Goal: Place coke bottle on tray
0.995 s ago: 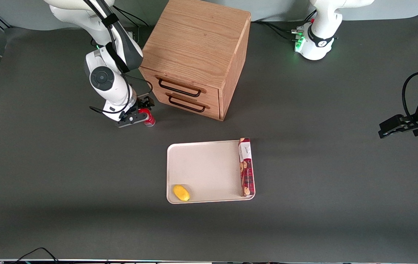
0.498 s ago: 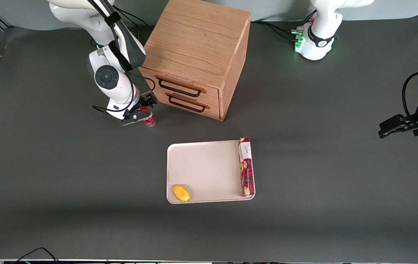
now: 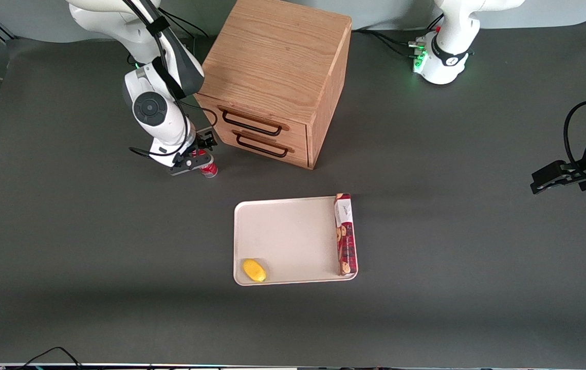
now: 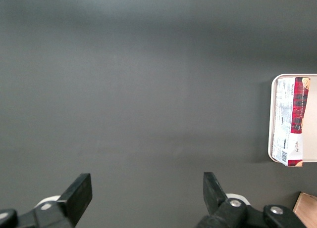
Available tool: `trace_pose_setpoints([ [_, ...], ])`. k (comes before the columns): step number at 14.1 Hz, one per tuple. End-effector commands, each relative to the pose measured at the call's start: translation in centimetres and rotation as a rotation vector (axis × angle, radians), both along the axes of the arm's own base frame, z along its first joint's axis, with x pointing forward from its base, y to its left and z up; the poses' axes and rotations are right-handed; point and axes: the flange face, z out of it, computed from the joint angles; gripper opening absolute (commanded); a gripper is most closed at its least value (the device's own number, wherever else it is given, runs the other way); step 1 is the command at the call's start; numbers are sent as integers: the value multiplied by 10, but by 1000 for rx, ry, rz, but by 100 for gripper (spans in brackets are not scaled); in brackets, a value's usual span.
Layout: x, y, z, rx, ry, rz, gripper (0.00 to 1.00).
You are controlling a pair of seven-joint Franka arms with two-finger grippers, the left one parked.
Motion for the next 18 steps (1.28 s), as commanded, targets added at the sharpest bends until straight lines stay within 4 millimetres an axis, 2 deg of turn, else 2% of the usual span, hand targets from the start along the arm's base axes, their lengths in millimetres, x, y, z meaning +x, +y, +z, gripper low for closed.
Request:
trace_pose_setpoints([
  [1, -2, 1, 8, 15, 0, 26, 26],
  [2, -1, 1, 9, 15, 0, 26, 4],
  [3, -1, 1, 10, 14, 3, 31, 0],
  [6, 0, 1, 19, 21, -4, 48, 0],
  [7, 5, -1, 30, 29, -7, 73, 0],
  [8, 11, 1, 47, 29, 3, 81, 0],
  [10, 30, 4, 96, 24, 28, 76, 0],
  [14, 63, 11, 212, 40, 8, 74, 0],
  [15, 67, 13, 231, 43, 3, 76, 0],
  [16, 68, 14, 241, 47, -4, 79, 0],
  [18, 73, 17, 249, 56, -25, 74, 0],
])
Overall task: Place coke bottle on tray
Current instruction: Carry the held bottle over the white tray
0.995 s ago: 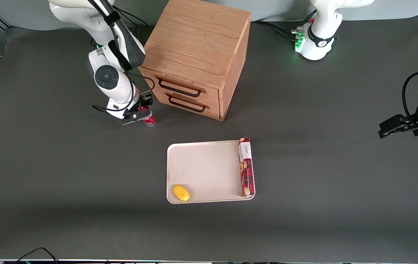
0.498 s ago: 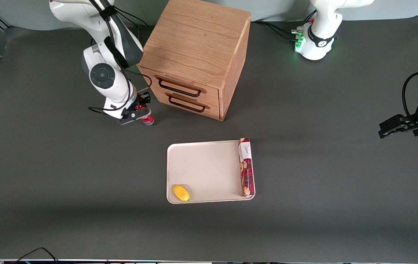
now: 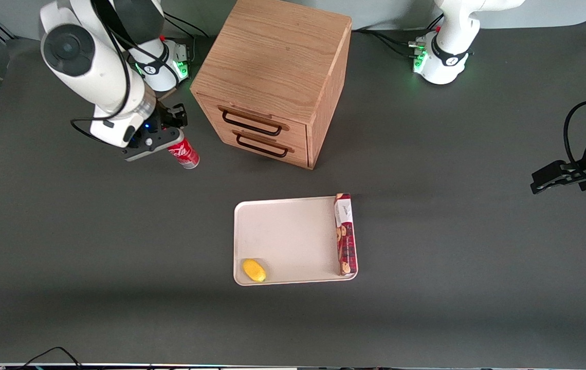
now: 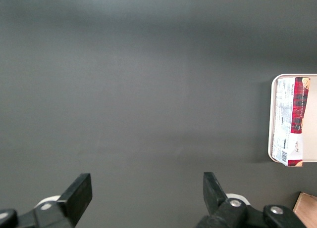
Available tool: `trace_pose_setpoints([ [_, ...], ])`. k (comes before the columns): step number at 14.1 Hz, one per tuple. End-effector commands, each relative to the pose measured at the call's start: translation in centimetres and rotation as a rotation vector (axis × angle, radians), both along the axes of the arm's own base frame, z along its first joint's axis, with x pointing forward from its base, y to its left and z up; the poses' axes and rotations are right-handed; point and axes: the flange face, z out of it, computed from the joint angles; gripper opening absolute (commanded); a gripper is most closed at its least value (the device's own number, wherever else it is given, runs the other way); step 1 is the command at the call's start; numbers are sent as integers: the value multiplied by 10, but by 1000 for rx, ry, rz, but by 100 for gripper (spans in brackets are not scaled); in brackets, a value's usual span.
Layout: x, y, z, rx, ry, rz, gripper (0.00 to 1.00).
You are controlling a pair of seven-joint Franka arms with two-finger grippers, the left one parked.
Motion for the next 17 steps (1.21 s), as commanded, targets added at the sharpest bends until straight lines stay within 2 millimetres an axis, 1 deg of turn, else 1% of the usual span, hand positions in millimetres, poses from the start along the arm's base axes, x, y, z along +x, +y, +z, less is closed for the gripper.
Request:
trace_pose_setpoints([
  [1, 16, 14, 9, 21, -8, 18, 0],
  [2, 24, 25, 10, 27, -16, 24, 0],
  [3, 29, 45, 6, 32, -22, 50, 0],
  [4, 39, 58, -3, 42, -19, 58, 0],
  [5, 53, 68, -19, 66, -20, 49, 0],
  [6, 62, 78, -39, 82, -26, 44, 0],
  [8, 82, 87, -79, 95, -48, 30, 0],
  [9, 91, 88, -100, 91, -47, 23, 0],
  [11, 104, 93, -126, 94, -60, 17, 0],
  [14, 124, 103, -147, 97, -82, -17, 0],
  [15, 131, 106, -150, 100, -89, -16, 0],
  [17, 141, 110, -164, 103, -99, -19, 0],
])
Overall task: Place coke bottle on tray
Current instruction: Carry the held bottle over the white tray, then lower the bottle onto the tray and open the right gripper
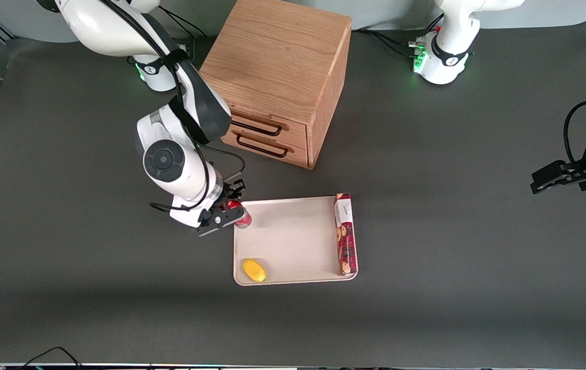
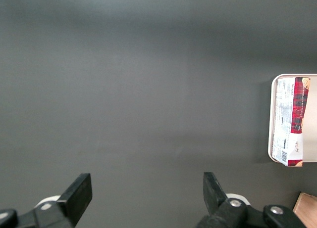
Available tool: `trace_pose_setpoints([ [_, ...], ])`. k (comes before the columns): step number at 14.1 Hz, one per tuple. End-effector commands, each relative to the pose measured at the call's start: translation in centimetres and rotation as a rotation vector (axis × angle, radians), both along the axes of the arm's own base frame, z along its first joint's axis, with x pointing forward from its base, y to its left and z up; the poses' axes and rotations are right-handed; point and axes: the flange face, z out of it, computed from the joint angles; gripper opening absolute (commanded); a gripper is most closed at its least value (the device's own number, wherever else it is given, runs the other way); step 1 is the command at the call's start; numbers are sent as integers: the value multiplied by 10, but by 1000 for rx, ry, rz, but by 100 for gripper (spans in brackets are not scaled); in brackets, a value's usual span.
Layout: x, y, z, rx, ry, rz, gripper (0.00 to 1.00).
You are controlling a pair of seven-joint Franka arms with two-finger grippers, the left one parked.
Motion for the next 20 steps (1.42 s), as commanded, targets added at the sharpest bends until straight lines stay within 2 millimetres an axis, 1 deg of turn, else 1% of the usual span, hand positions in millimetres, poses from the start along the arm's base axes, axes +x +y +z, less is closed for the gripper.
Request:
trace_pose_setpoints([
  [1, 20, 12, -10, 20, -28, -27, 0],
  [3, 23, 9, -30, 8, -11, -32, 0],
  [4, 27, 2, -36, -2, -12, -43, 0],
  [6, 28, 1, -46, -10, -3, -45, 0],
  [7, 28, 1, -49, -10, -8, -47, 0],
  [11, 30, 1, -50, -9, -14, -47, 0],
  [13, 32, 2, -50, -7, -34, -45, 13],
  [14, 33, 1, -51, -7, -37, -46, 24],
  [16, 33, 0, -52, -9, -38, -46, 40],
  [17, 33, 0, -53, -8, -36, -47, 53],
  [18, 33, 0, -53, -10, -37, -46, 57],
  [19, 33, 0, -53, -10, -37, -46, 60],
  [20, 33, 0, -53, -10, -37, -46, 73],
])
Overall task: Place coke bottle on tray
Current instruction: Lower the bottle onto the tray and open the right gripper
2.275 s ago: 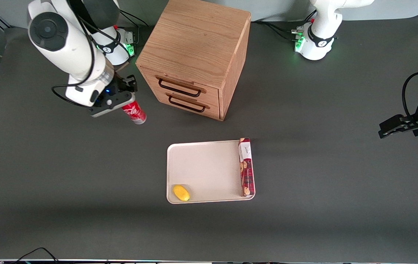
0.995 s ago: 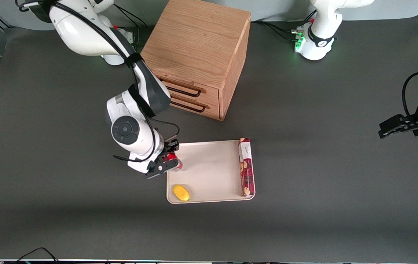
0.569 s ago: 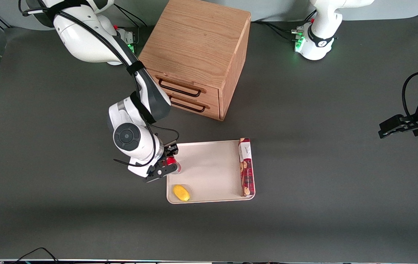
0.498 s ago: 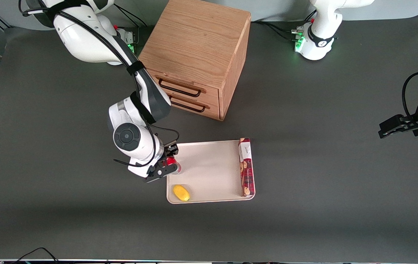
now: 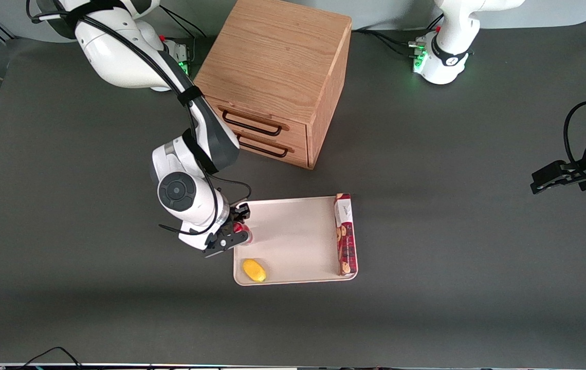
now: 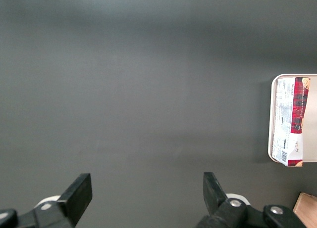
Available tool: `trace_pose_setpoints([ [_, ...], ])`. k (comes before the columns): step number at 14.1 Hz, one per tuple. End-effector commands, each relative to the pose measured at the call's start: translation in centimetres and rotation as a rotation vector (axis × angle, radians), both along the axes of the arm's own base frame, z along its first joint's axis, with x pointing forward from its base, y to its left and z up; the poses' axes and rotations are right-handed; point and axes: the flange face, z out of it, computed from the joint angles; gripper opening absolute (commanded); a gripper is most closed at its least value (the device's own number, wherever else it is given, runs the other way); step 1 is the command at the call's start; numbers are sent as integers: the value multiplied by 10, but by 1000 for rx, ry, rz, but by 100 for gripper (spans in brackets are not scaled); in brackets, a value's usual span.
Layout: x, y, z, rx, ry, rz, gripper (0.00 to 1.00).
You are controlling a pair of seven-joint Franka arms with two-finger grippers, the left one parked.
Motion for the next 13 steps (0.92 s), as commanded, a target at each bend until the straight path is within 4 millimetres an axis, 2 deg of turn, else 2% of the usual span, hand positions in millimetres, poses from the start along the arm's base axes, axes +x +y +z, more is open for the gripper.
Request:
trace_pose_setpoints([
  [1, 5, 3, 4, 1, -17, -18, 86],
  [2, 4, 3, 4, 0, -15, -18, 98],
  [6, 5, 2, 5, 3, -16, -32, 100],
  [8, 6, 1, 21, 9, -31, -75, 100],
  [9, 6, -1, 33, 14, -43, -73, 100],
  [11, 8, -13, 71, 29, -79, -89, 100],
  [13, 3, -43, 127, 23, -73, -102, 100],
])
